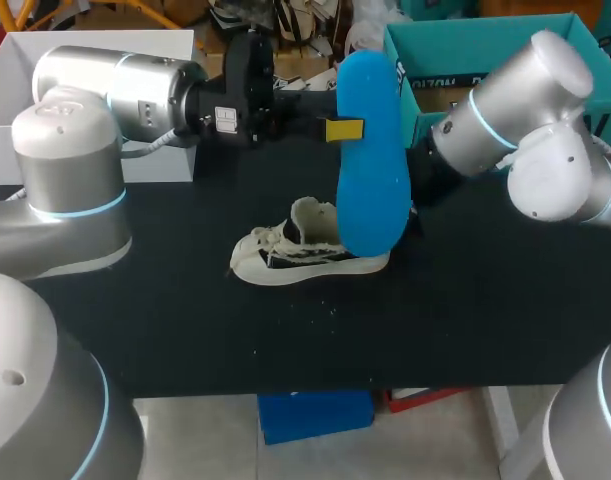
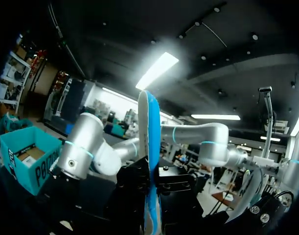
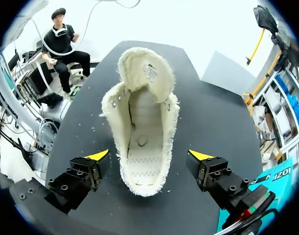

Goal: Take the shoe out of the shoebox, open the shoe tongue, remove and reinsert the insole, then place the shoe into the shoebox

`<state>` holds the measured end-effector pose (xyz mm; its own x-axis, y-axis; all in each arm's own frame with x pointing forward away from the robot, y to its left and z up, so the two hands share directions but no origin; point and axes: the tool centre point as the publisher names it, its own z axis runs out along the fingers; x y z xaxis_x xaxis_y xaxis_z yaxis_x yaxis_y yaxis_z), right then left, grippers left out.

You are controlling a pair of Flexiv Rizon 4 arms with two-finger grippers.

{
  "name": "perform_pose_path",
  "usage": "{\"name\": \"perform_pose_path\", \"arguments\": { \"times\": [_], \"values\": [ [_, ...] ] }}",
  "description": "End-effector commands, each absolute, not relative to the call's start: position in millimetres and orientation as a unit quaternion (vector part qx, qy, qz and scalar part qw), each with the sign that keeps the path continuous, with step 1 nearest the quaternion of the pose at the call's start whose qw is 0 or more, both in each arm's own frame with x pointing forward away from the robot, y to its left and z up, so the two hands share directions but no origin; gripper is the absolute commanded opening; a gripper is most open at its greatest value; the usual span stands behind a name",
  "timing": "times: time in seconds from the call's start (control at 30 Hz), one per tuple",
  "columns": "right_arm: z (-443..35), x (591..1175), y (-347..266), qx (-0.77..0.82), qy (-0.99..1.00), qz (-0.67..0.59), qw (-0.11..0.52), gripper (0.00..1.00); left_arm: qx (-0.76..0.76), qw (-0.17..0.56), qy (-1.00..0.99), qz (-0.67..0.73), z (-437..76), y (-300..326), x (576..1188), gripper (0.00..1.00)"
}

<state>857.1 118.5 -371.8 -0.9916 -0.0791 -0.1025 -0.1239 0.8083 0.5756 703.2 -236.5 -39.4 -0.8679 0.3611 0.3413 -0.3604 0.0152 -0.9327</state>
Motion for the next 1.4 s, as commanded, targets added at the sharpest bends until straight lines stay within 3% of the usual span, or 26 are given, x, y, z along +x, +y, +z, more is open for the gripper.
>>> {"name": "perform_pose_path", "arguments": {
  "times": [0.03,1.4],
  "values": [
    [-384.7,854.7,116.2,-0.052,0.924,0.378,0.035,1.0,0.001,0.255,-0.665,0.702,-40.0,-238.1,702.3,0.0],
    [-427.6,859.0,108.7,-0.033,0.872,0.489,-0.002,1.0,0.001,0.255,-0.665,0.702,-40.0,-238.1,702.3,0.0]
  ]
}}
